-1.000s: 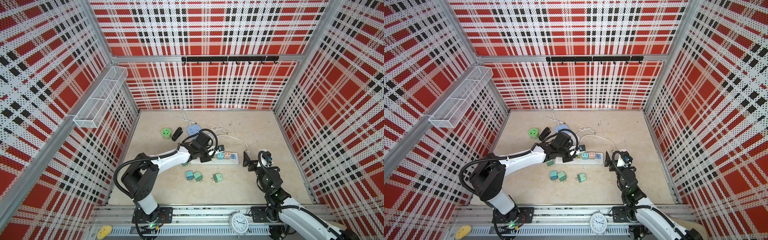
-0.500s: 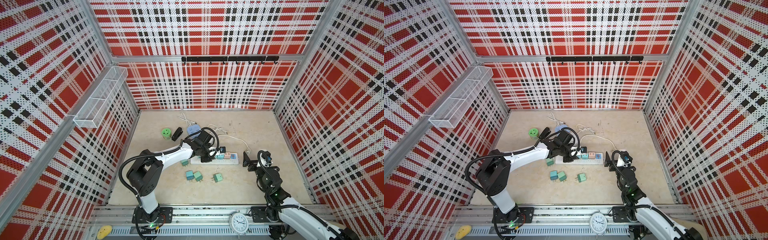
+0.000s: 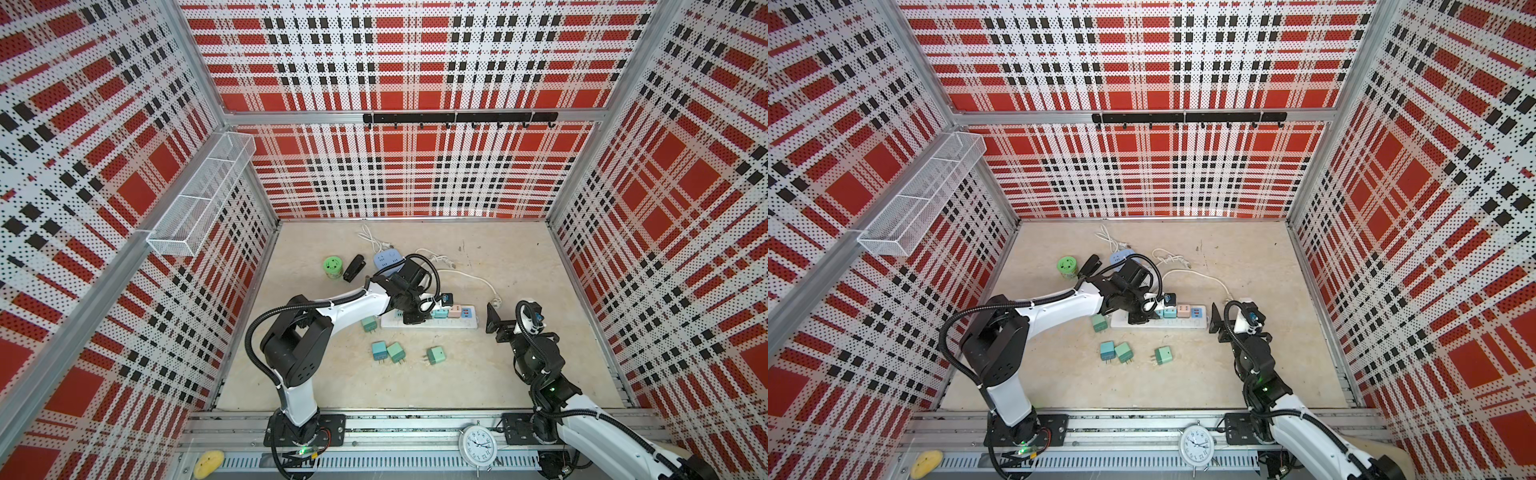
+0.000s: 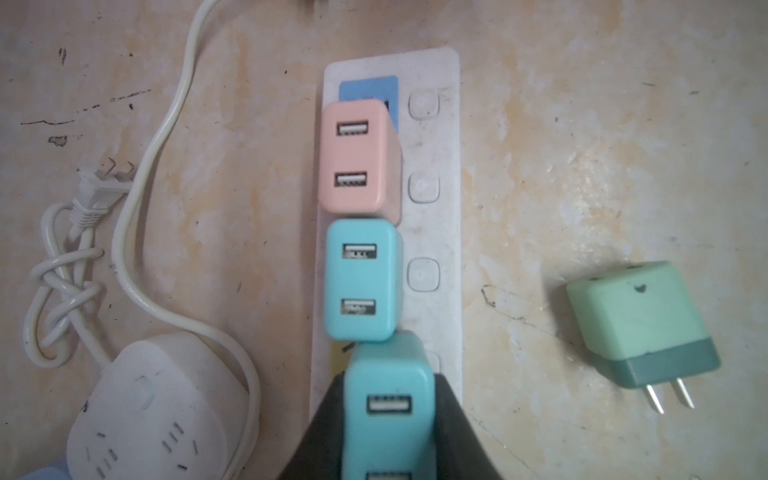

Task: Insert the plug
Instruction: 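Lower the teal adapter into the socket beside the other teal adapter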

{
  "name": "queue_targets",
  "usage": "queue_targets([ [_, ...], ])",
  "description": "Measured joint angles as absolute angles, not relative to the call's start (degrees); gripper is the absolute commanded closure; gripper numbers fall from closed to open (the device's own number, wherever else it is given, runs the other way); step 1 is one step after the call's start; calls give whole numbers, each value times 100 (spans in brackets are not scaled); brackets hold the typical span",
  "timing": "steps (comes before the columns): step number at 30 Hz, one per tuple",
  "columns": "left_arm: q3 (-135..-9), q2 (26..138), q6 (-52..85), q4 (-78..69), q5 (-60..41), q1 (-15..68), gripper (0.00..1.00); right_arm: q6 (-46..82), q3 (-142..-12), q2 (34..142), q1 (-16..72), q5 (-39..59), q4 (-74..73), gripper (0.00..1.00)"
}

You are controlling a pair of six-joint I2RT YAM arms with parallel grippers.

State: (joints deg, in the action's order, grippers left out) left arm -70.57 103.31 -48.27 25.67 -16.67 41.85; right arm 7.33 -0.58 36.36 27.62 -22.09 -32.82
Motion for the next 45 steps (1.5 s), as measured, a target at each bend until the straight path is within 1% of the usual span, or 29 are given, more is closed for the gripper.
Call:
queue_targets([
  [19, -7183, 10523, -4827, 2578, -1789, 4038, 100, 735, -58, 3638, 2751, -2204, -3282, 0],
  [30, -7649, 10833, -4834, 3085, -1957, 3944, 100, 738, -58, 3638, 2731, -2200, -3282, 0],
  [45, -7992, 11139, -4858, 3452, -1903, 3935, 100, 777, -58, 3638, 2722, -2187, -3282, 0],
])
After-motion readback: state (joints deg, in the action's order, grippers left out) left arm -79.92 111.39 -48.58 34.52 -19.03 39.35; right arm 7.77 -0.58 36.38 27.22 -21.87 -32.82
